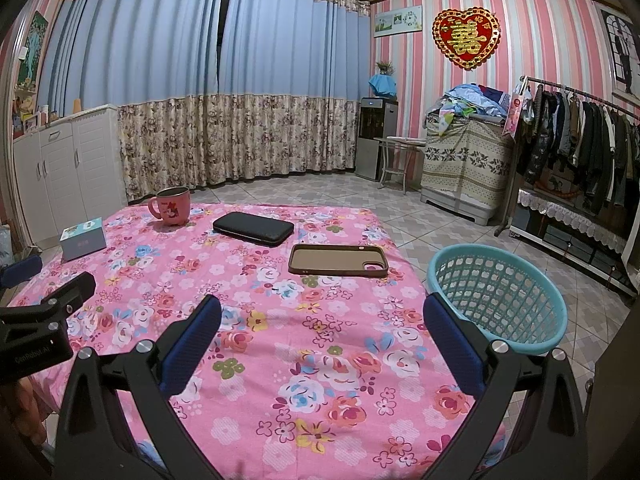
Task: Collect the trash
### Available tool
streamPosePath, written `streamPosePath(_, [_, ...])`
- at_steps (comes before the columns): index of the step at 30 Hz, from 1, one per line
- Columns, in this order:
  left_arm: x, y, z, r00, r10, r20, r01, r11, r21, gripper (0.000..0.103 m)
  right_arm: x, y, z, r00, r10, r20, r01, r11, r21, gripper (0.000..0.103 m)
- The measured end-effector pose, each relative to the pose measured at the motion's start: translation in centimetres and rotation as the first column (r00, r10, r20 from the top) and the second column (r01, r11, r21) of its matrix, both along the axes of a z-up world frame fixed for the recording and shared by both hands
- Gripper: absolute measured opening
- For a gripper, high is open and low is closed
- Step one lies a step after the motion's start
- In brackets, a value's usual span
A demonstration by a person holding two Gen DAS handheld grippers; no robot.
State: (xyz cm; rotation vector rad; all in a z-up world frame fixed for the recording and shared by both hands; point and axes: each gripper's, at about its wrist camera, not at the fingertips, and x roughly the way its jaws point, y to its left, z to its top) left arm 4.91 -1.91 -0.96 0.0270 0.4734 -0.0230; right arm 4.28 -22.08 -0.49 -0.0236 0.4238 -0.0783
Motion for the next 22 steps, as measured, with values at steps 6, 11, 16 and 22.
streamPosePath(6, [-0.03,0.02,0.02,1.0,0.001,0.0,-0.001,1.0,0.001,0.098,0.02,-0.03,-0.03,1.0,0.001,0.0,-0.001,1.0,0.001,0.099])
streamPosePath(11, [-0.03,0.03,-0.01,1.0,0.0,0.001,0.0,1.0,-0.001,0.098,0.07,0.01,0.07,1.0,0.0,0.001,0.0,1.0,0.001,0.099])
streamPosePath(16, [0.01,0.03,0.09,1.0,-0.004,-0.002,0.004,1.0,-0.002,0.098,0.06,0.03,0.05,1.0,0.0,0.001,0.0,1.0,0.001,0.099])
streamPosePath(22, [0.05,0.04,0.41,1.0,-0.004,-0.003,0.004,1.0,-0.005,0.098,0.06,0.03,0.05,1.0,-0.001,0.001,0.001,1.0,0.001,0.099])
